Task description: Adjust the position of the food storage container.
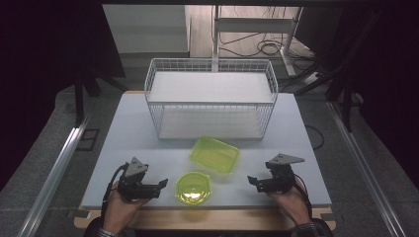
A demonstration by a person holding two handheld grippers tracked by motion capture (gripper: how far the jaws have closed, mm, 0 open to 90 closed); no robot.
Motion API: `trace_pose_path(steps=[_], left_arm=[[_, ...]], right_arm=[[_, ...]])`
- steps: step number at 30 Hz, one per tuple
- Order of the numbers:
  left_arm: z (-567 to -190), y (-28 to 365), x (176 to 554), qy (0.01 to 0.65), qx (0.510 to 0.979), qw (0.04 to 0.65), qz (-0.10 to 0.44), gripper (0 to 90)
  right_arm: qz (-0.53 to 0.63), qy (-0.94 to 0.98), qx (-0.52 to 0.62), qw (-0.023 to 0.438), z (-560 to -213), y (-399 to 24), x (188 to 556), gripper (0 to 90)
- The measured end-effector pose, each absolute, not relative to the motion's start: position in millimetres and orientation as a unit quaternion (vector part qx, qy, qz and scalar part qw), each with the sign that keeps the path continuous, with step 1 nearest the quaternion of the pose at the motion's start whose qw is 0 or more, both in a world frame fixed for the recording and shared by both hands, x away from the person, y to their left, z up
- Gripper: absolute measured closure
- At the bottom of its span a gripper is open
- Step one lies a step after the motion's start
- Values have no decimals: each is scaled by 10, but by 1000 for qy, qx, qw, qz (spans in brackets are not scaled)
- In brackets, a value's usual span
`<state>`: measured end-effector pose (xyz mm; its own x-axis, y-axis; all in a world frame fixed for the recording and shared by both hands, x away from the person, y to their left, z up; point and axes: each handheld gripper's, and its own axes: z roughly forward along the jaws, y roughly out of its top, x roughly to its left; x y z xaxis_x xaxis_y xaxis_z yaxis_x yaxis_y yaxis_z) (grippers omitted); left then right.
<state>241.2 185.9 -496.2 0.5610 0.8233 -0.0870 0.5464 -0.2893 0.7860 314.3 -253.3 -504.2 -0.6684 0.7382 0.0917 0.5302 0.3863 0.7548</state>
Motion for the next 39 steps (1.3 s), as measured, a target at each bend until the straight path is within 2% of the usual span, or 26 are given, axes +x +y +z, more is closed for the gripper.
trace_pose_path(steps=[1, 3, 5, 7, 8, 11, 12, 13, 17, 30, 39], left_arm=[[-4936, 1840, 2386, 430, 784, 414, 168, 205], [-4887, 1800, 2342, 419, 785, 426, 163, 310], [-4847, 1752, 2307, 412, 785, 437, 156, 372], [-4818, 1689, 2284, 402, 787, 445, 148, 513], [-4809, 1661, 2280, 399, 788, 445, 146, 513], [-4790, 1530, 2276, 389, 794, 449, 127, 642], [-4788, 1487, 2276, 385, 797, 449, 121, 737], [-4787, 1440, 2272, 382, 800, 448, 117, 737], [-4779, 1196, 2271, 353, 816, 449, 90, 900], [-4816, 619, 2250, 300, 845, 437, 70, 900], [-4914, 497, 2258, 306, 850, 426, 57, 900]], right_arm=[[398, 822, 385, 130, -5038, -2529, 3138, 98], [398, 823, 383, 133, -5033, -2526, 3133, 111], [398, 823, 381, 136, -5027, -2526, 3128, 119], [397, 823, 383, 137, -5029, -2524, 3129, 122], [397, 823, 383, 137, -5029, -2524, 3129, 122], [394, 824, 384, 138, -5029, -2525, 3131, 128], [394, 823, 386, 137, -5030, -2524, 3131, 129], [394, 823, 386, 137, -5030, -2524, 3131, 129], [391, 825, 386, 134, -5038, -2522, 3133, 132], [386, 828, 386, 131, -5052, -2512, 3134, 137], [380, 830, 387, 132, -5068, -2512, 3140, 139]])
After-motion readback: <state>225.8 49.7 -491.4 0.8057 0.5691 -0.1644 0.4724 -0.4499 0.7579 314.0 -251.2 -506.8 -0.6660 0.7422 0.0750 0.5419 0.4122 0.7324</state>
